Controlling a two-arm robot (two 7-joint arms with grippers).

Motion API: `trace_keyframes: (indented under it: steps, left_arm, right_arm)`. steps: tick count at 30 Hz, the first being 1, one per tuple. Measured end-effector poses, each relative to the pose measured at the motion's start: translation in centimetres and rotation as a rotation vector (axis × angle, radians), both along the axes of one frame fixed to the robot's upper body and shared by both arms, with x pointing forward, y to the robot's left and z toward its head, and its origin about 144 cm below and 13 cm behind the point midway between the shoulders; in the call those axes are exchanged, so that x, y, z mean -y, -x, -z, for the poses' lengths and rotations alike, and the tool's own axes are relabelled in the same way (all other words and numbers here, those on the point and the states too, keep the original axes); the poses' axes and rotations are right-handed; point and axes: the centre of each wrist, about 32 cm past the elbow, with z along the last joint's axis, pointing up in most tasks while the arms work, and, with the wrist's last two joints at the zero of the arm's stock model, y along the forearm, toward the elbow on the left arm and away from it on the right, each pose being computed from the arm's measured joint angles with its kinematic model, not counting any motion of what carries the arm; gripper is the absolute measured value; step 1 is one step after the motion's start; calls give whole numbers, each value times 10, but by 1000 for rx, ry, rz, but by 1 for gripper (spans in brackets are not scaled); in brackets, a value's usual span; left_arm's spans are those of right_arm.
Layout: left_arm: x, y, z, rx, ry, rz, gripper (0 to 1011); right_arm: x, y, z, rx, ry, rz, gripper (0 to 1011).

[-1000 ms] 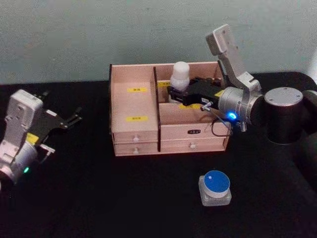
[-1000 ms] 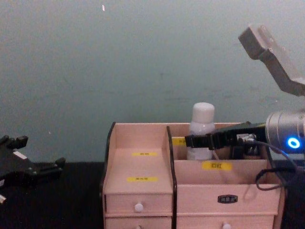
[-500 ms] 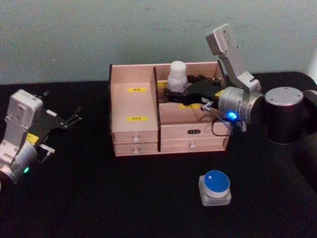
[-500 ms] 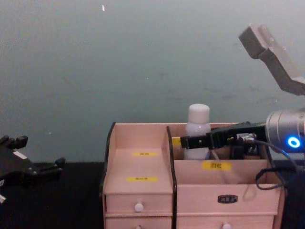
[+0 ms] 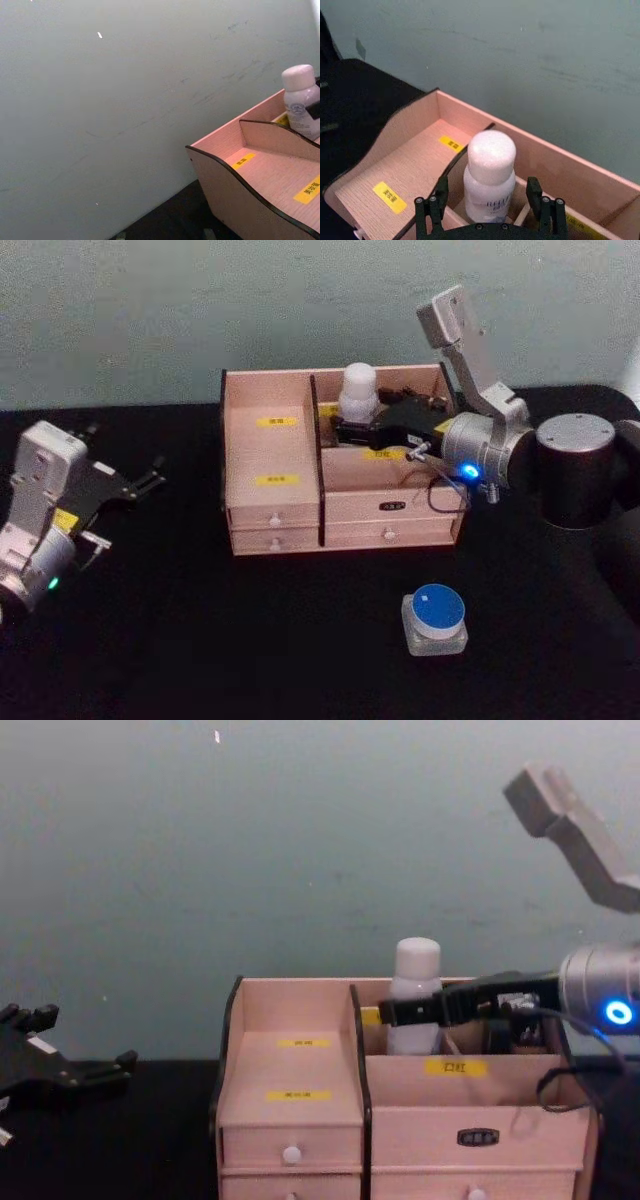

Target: Pick up the facial cleanser and watermelon frost from the table and place them into the tiered storage box.

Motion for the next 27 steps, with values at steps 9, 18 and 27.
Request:
trace_keyframes:
  steps: [9,18,27]
  left_arm:
    - [0,0,0,0,0,0,1001]
    - [0,0,0,0,0,0,1001]
    - [0,0,0,0,0,0,1001]
  right_arm:
    - [7,16,-11,55,-27,-10,1000]
    - [33,62,-7,136,-58,-58,1000]
    - [64,118,13,153,-58,-128,1000]
